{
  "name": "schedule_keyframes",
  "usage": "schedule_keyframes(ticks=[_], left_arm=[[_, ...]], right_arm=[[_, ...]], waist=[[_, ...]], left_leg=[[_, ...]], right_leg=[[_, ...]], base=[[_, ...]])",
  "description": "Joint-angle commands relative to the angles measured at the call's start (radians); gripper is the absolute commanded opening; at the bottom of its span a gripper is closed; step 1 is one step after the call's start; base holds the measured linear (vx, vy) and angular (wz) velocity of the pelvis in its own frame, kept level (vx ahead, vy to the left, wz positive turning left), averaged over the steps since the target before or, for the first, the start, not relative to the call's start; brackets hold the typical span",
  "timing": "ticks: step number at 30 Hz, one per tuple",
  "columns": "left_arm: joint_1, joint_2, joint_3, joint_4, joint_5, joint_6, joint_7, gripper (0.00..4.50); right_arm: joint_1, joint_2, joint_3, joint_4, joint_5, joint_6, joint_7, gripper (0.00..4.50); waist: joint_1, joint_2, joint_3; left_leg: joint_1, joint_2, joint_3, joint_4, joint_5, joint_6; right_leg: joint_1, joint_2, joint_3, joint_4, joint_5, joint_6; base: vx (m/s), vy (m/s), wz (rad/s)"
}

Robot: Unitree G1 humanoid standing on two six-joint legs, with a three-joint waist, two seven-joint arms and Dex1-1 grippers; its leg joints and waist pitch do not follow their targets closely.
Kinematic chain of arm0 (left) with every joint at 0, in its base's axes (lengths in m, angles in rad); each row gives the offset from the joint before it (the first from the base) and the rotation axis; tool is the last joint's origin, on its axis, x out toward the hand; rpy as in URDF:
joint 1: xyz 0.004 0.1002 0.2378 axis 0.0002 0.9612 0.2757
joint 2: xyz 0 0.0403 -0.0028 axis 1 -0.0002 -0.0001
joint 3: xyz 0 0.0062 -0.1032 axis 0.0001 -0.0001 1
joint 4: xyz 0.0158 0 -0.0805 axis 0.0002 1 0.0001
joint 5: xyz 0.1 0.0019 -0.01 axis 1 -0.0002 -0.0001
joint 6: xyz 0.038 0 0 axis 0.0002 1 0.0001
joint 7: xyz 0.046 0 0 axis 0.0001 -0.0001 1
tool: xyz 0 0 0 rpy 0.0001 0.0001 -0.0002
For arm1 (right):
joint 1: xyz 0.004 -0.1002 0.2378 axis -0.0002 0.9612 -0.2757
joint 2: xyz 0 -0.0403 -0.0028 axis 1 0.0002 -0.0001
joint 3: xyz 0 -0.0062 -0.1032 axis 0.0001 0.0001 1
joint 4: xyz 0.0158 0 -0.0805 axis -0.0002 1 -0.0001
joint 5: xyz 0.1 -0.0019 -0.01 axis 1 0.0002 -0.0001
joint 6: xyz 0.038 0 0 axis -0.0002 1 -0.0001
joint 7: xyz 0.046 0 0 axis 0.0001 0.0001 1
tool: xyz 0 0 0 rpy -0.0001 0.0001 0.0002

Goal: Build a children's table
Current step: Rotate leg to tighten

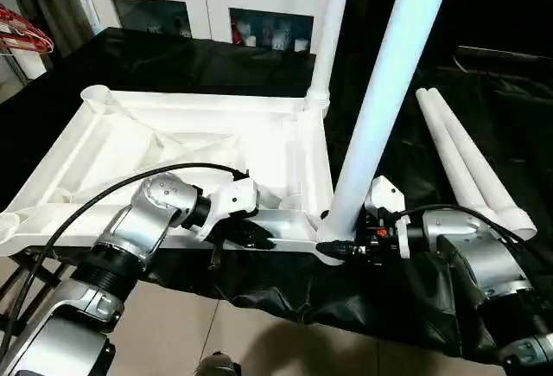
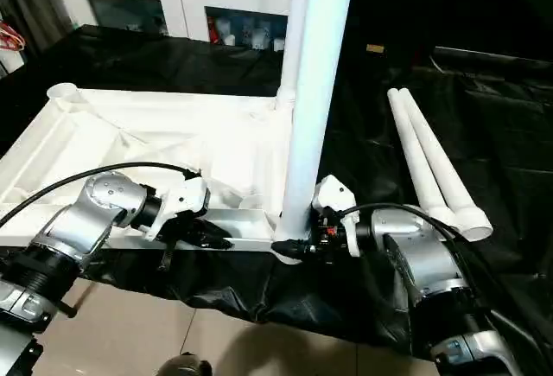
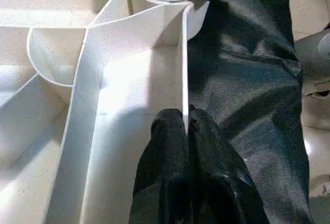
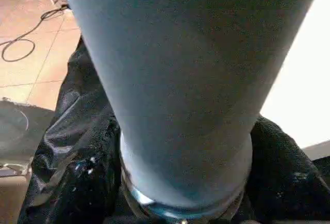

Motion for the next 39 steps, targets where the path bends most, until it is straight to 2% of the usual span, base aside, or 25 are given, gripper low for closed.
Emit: schedule_keyframes(ticks=[1, 4, 7, 8, 10, 11, 13, 14, 16, 17, 19, 21, 23, 26, 28, 31, 33, 35, 37, 39], left_arm=[[-0.031, -0.045, -0.003, -0.01, -0.018, -0.01, 0.043, 0.0], [-0.035, -0.065, 0.008, -0.002, -0.014, -0.005, 0.08, 0.0], [-0.055, -0.117, 0.026, 0.031, 0.007, 0.021, 0.19, 0.0], [-0.059, -0.127, 0.028, 0.038, 0.013, 0.026, 0.212, 0.0], [-0.078, -0.175, 0.037, 0.07, 0.03, 0.059, 0.3, 0.0], [-0.085, -0.196, 0.037, 0.08, 0.037, 0.074, 0.333, 0.0], [-0.09, -0.217, 0.037, 0.089, 0.046, 0.084, 0.368, 0.0], [-0.096, -0.247, 0.031, 0.1, 0.061, 0.098, 0.416, 0.0], [-0.101, -0.272, 0.028, 0.113, 0.078, 0.104, 0.467, 0.0], [-0.103, -0.282, 0.029, 0.119, 0.084, 0.106, 0.487, 0.0], [-0.107, -0.313, 0.033, 0.129, 0.095, 0.109, 0.532, 0.0], [-0.105, -0.325, 0.025, 0.129, 0.105, 0.099, 0.542, 0.0], [-0.098, -0.329, 0.014, 0.121, 0.109, 0.086, 0.537, 0.0], [-0.082, -0.319, 0.005, 0.101, 0.103, 0.064, 0.513, 0.0], [-0.065, -0.297, -0.003, 0.078, 0.097, 0.045, 0.473, 0.0], [-0.047, -0.266, -0.009, 0.058, 0.087, 0.023, 0.42, 0.0], [-0.035, -0.245, -0.009, 0.04, 0.07, 0.017, 0.371, 0.0], [-0.023, -0.218, -0.002, 0.02, 0.044, 0.015, 0.305, 0.0], [-0.02, -0.206, 0.0, 0.014, 0.035, 0.015, 0.282, 0.0], [-0.018, -0.183, 0.004, 0.005, 0.02, 0.016, 0.238, 0.0]], right_arm=[[0.017, 0.028, 0.041, -0.033, 0.023, 0.03, 0.013, 2.78], [0.021, 0.047, 0.028, -0.027, 0.022, 0.035, -0.02, 2.76], [-0.001, 0.119, -0.019, 0.041, -0.003, 0.028, -0.185, 2.76], [-0.007, 0.135, -0.03, 0.055, -0.01, 0.027, -0.224, 2.76], [-0.044, 0.2, -0.074, 0.144, -0.033, 0.014, -0.39, 2.75], [-0.062, 0.229, -0.094, 0.184, -0.041, 0.012, -0.465, 2.75], [-0.079, 0.258, -0.113, 0.219, -0.044, 0.014, -0.535, 2.75], [-0.105, 0.304, -0.136, 0.266, -0.05, 0.017, -0.631, 2.75], [-0.132, 0.341, -0.159, 0.315, -0.06, 0.017, -0.726, 2.75], [-0.144, 0.354, -0.168, 0.335, -0.063, 0.015, -0.76, 2.75], [-0.164, 0.385, -0.178, 0.37, -0.072, -0.026, -0.805, 2.75], [-0.175, 0.402, -0.186, 0.39, -0.07, -0.051, -0.811, 2.75], [-0.185, 0.418, -0.203, 0.407, -0.056, -0.061, -0.795, 3.3], [-0.183, 0.417, -0.204, 0.399, -0.04, -0.054, -0.754, 3.54], [-0.172, 0.393, -0.178, 0.384, -0.057, -0.064, -0.718, 3.81], [-0.155, 0.356, -0.15, 0.363, -0.072, -0.087, -0.651, 3.81], [-0.14, 0.327, -0.135, 0.338, -0.074, -0.096, -0.584, 3.81], [-0.115, 0.277, -0.107, 0.287, -0.063, -0.096, -0.459, 3.81], [-0.101, 0.252, -0.091, 0.261, -0.058, -0.101, -0.405, 3.81], [-0.073, 0.202, -0.062, 0.206, -0.046, -0.106, -0.297, 3.81]], waist=[[-0.001, 0.0, -0.077], [0.003, 0.0, -0.074], [0.002, 0.0, -0.071], [-0.002, 0.0, -0.071], [-0.008, 0.0, -0.071], [-0.021, 0.002, -0.07], [-0.024, 0.002, -0.072], [-0.028, 0.006, -0.074], [-0.035, 0.005, -0.073], [-0.037, 0.005, -0.075], [-0.04, 0.006, -0.076], [-0.039, 0.005, -0.077], [-0.039, 0.007, -0.078], [-0.039, 0.007, -0.075], [-0.04, 0.008, -0.075], [-0.04, 0.009, -0.078], [-0.039, 0.01, -0.081], [-0.034, 0.01, -0.081], [-0.032, 0.011, -0.081], [-0.03, 0.01, -0.078]], left_leg=[[0.011, 0.033, -0.009, -0.064, -0.208, 0.034], [0.012, 0.032, -0.008, -0.065, -0.226, 0.031], [0.016, 0.031, -0.01, -0.069, -0.258, 0.012], [0.017, 0.03, -0.014, -0.072, -0.267, -0.003], [0.019, 0.03, -0.014, -0.073, -0.275, -0.009], [0.018, 0.027, -0.015, -0.073, -0.283, -0.021], [0.017, 0.025, -0.015, -0.073, -0.276, -0.02], [0.017, 0.026, -0.015, -0.071, -0.265, -0.015], [0.013, 0.026, -0.015, -0.073, -0.257, -0.018], [0.015, 0.024, -0.014, -0.072, -0.257, -0.017], [0.013, 0.024, -0.013, -0.071, -0.249, -0.013], [0.011, 0.023, -0.012, -0.07, -0.233, -0.003], [0.012, 0.025, -0.011, -0.07, -0.226, 0.006], [0.012, 0.025, -0.012, -0.073, -0.244, 0.01], [0.011, 0.026, -0.013, -0.074, -0.26, 0.009], [0.01, 0.027, -0.012, -0.072, -0.24, 0.01], [0.01, 0.028, -0.01, -0.07, -0.216, 0.02], [0.01, 0.028, -0.008, -0.067, -0.208, 0.03], [0.01, 0.03, -0.007, -0.068, -0.209, 0.037], [0.011, 0.03, -0.007, -0.068, -0.228, 0.036]], right_leg=[[0.051, -0.085, 0.049, -0.073, -0.202, -0.194], [0.049, -0.086, 0.049, -0.079, -0.243, -0.185], [0.045, -0.088, 0.049, -0.087, -0.324, -0.166], [0.047, -0.091, 0.048, -0.09, -0.355, -0.153], [0.045, -0.091, 0.048, -0.091, -0.364, -0.15], [0.046, -0.092, 0.046, -0.093, -0.378, -0.155], [0.047, -0.091, 0.047, -0.095, -0.379, -0.148], [0.047, -0.091, 0.049, -0.092, -0.342, -0.153], [0.048, -0.089, 0.048, -0.09, -0.316, -0.159], [0.048, -0.088, 0.047, -0.089, -0.306, -0.161], [0.049, -0.088, 0.049, -0.087, -0.283, -0.163], [0.052, -0.086, 0.049, -0.084, -0.241, -0.167], [0.052, -0.086, 0.049, -0.081, -0.215, -0.172], [0.051, -0.086, 0.048, -0.084, -0.233, -0.172], [0.052, -0.088, 0.049, -0.087, -0.259, -0.165], [0.054, -0.087, 0.049, -0.083, -0.227, -0.169], [0.055, -0.085, 0.05, -0.077, -0.167, -0.186], [0.057, -0.083, 0.049, -0.075, -0.141, -0.193], [0.057, -0.083, 0.048, -0.075, -0.142, -0.199], [0.056, -0.084, 0.047, -0.08, -0.186, -0.196]], base=[[0.0, 0.0, 0.0], [0.0, 0.0, 0.0], [0.0, 0.0, 0.0], [0.0, 0.0, 0.0], [0.0, 0.0, 0.0], [0.0, 0.0, 0.0], [0.0, 0.0, 0.0], [0.0, 0.0, 0.0], [0.0, 0.0, 0.0], [0.0, 0.0, 0.0], [0.0, 0.0, 0.0], [0.0, 0.0, 0.0], [0.0, 0.0, 0.0], [0.0, 0.0, 0.0], [0.0, 0.0, 0.0], [0.0, 0.0, 0.0], [0.0, 0.0, 0.0], [0.0, 0.0, 0.0], [0.0, 0.0, 0.0], [0.0, 0.0, 0.0]])
